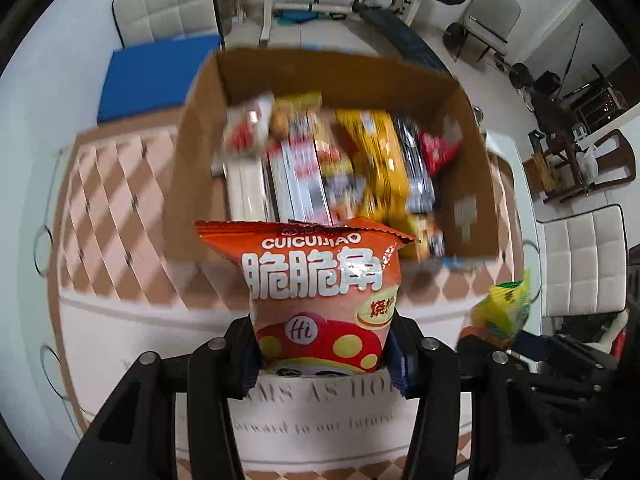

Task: Organize snacks
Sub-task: 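Carry both packets into the cardboard box and open both tools, then withdraw both tools from the box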

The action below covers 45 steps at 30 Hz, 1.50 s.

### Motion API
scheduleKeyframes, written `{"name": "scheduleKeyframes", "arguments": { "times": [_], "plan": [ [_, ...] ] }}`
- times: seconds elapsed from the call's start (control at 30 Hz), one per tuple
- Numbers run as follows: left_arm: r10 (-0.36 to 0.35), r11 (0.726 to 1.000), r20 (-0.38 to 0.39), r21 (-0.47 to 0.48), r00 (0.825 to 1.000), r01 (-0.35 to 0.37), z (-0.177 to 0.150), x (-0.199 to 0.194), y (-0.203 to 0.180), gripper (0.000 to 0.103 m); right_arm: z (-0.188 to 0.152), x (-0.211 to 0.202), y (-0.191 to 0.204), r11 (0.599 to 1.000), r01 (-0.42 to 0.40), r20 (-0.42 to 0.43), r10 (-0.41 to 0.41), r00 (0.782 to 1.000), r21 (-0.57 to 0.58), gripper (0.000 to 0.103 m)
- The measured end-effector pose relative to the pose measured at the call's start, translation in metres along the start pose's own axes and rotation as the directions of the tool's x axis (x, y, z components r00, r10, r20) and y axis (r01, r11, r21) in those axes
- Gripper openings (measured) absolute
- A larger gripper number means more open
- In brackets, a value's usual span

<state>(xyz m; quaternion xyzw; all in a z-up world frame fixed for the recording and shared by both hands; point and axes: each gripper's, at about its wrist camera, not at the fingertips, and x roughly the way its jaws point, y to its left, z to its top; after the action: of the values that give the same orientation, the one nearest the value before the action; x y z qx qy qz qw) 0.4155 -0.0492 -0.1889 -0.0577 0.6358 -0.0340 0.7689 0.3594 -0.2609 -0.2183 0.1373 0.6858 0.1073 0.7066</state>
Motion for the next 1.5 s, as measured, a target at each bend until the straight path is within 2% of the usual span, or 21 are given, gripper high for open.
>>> {"name": "scheduleKeyframes", "arguments": {
  "times": [0.07,0.1,0.23,0.33,0.63,0.87,0.93,0.97,1.0,1.03,1.07,1.1,1.5],
  "plan": [
    [0.027,1.0,0.008,0.007,1.0,-0.027,0.02,0.001,0.008,0.048,0.021,-0.013,0.007,1.0,-0.002,0.03,0.002,1.0,-0.009,0.055],
    [0.041,0.999,0.006,0.008,0.999,-0.041,0.031,0.003,0.013,0.048,0.055,-0.022,0.015,1.0,0.001,0.036,0.0,0.999,-0.015,0.055],
    [0.073,0.997,-0.048,0.004,0.996,-0.073,0.063,0.021,0.027,0.048,0.091,-0.025,0.026,1.0,0.02,0.042,-0.019,0.999,-0.023,0.055],
    [0.087,0.996,-0.092,0.001,0.992,-0.087,0.076,0.035,0.038,0.048,0.111,-0.004,0.028,0.999,0.034,0.022,-0.033,0.999,-0.016,0.055],
    [0.1,0.995,-0.198,-0.01,0.975,-0.104,0.083,0.082,0.053,0.048,0.14,0.058,0.025,0.995,0.103,-0.049,-0.103,0.993,-0.008,0.055],
    [0.103,0.994,-0.236,-0.001,0.966,-0.106,0.077,0.102,0.057,0.048,0.146,0.079,0.029,0.992,0.127,-0.075,-0.128,0.989,-0.02,0.055],
    [0.113,0.993,-0.242,0.004,0.964,-0.116,0.075,0.104,0.057,0.049,0.148,0.085,0.029,0.994,0.112,-0.091,-0.113,0.989,-0.013,0.056],
    [0.116,0.993,-0.243,0.0,0.963,-0.119,0.075,0.104,0.057,0.05,0.148,0.087,0.028,0.994,0.104,-0.104,-0.105,0.989,-0.009,0.056],
    [0.119,0.992,-0.245,-0.003,0.962,-0.124,0.075,0.104,0.057,0.056,0.148,0.091,0.028,0.995,0.1,-0.122,-0.1,0.987,-0.005,0.058],
    [0.12,0.992,-0.249,-0.003,0.961,-0.124,0.075,0.105,0.058,0.073,0.148,0.094,0.028,0.995,0.1,-0.14,-0.1,0.985,-0.003,0.07],
    [0.116,0.993,-0.25,-0.006,0.961,-0.121,0.075,0.105,0.058,0.082,0.148,0.099,0.028,0.994,0.11,-0.159,-0.11,0.981,-0.006,0.091],
    [0.114,0.993,-0.247,-0.01,0.962,-0.12,0.076,0.104,0.058,0.091,0.148,0.099,0.028,0.993,0.121,-0.161,-0.121,0.98,-0.01,0.095],
    [0.085,0.996,-0.186,-0.008,0.979,-0.088,0.074,0.077,0.054,0.091,0.14,0.077,0.028,0.983,0.181,-0.09,-0.181,0.979,-0.008,0.095]
  ]
}}
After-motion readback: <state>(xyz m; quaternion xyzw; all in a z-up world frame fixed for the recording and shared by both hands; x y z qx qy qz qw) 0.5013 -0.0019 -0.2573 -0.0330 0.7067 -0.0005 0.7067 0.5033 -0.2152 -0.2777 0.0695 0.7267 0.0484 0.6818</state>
